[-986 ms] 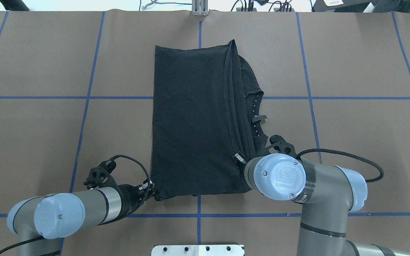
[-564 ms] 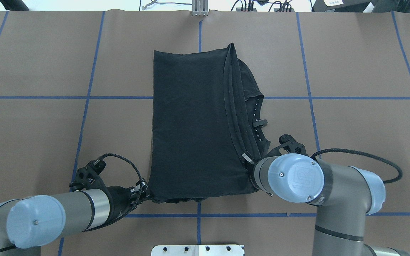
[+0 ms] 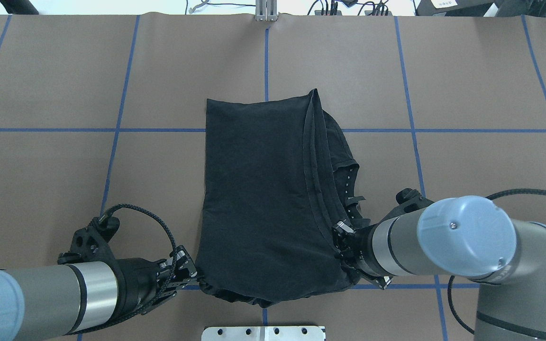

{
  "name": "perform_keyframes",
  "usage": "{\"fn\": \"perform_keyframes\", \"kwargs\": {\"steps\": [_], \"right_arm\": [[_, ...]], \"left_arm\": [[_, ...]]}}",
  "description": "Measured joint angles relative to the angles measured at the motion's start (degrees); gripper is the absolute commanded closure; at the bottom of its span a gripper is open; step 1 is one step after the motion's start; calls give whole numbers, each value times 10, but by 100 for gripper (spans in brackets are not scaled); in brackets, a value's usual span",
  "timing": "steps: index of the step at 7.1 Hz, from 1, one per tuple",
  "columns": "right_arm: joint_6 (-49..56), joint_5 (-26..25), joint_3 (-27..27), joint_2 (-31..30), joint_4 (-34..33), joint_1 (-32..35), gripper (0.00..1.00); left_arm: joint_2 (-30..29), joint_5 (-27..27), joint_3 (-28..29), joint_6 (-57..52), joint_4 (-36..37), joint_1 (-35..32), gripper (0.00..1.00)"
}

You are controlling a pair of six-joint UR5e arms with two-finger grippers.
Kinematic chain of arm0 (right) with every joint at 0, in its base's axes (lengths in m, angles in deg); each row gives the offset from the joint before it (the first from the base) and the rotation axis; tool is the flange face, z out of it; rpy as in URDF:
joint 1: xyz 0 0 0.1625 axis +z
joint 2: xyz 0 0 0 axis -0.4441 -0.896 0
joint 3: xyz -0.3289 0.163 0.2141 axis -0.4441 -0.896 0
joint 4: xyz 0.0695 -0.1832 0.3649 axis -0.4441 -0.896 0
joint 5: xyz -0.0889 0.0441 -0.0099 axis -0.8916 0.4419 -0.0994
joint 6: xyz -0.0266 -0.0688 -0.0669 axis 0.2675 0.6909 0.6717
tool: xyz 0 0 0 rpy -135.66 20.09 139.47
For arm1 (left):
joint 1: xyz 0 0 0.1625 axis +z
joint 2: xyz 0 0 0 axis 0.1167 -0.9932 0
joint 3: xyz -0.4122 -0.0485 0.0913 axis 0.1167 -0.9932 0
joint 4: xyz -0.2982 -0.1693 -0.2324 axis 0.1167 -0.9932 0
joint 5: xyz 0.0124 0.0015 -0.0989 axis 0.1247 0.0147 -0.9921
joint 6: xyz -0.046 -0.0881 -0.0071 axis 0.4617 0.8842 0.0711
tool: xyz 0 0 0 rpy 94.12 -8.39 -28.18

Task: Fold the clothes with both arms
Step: 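Grasp the near end with both grippers and fold it away from the robot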

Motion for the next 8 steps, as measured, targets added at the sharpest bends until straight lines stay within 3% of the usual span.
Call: {"fn": "perform_keyframes", "kwargs": {"steps": [2, 4, 8], "right_arm": [[2, 81, -31, 34, 0, 90, 100], [10, 147, -140, 109, 2, 185, 100], [69, 164, -344, 238, 12, 240, 100]], "left_arm": [[-40, -39, 14, -17, 22, -69, 100], [-119, -112, 96, -72, 56, -175, 100], [-170, -134, 224, -155, 48, -257, 100]]}}
